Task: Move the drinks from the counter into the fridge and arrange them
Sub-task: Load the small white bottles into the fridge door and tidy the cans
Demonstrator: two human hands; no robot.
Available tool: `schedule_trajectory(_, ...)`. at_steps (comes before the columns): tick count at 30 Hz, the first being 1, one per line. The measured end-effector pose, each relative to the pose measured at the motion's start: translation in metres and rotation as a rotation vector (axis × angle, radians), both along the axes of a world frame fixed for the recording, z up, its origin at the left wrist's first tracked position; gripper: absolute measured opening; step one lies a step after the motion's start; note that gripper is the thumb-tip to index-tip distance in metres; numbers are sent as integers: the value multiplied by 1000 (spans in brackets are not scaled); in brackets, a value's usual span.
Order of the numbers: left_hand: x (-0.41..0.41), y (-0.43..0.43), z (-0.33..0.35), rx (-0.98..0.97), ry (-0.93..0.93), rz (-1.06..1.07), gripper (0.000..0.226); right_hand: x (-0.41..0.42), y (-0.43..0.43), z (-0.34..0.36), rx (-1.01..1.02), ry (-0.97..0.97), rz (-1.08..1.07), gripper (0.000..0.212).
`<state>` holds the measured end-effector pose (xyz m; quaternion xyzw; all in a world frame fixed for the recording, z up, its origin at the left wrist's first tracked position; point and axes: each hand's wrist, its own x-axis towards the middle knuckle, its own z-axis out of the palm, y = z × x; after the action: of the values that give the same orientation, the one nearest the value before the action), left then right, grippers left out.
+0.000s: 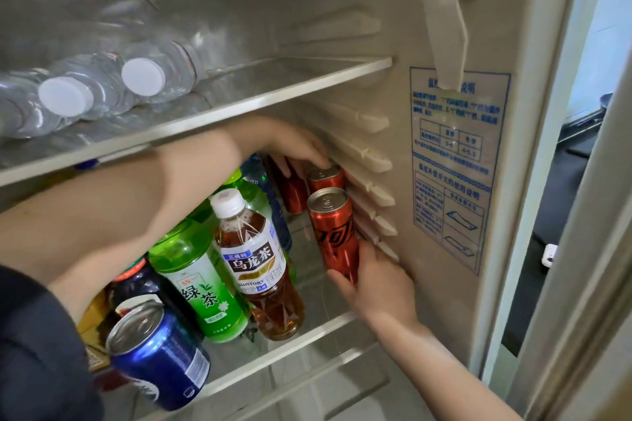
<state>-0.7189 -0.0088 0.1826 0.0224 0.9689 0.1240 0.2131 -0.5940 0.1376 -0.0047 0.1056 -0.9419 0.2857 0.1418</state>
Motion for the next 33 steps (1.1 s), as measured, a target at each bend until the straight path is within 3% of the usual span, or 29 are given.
schedule_trajectory(7,6,7,-8,37,31,-38,34,1,4,-2,48,-6,48,61)
schedule_trajectory(14,3,-8,0,-81,46,7,49,3,8,-5,-24,-14,92,58)
schedule_trajectory(33,-8,-22,5,-303,169,-7,36,-12,-8,1,-42,-10,112,49)
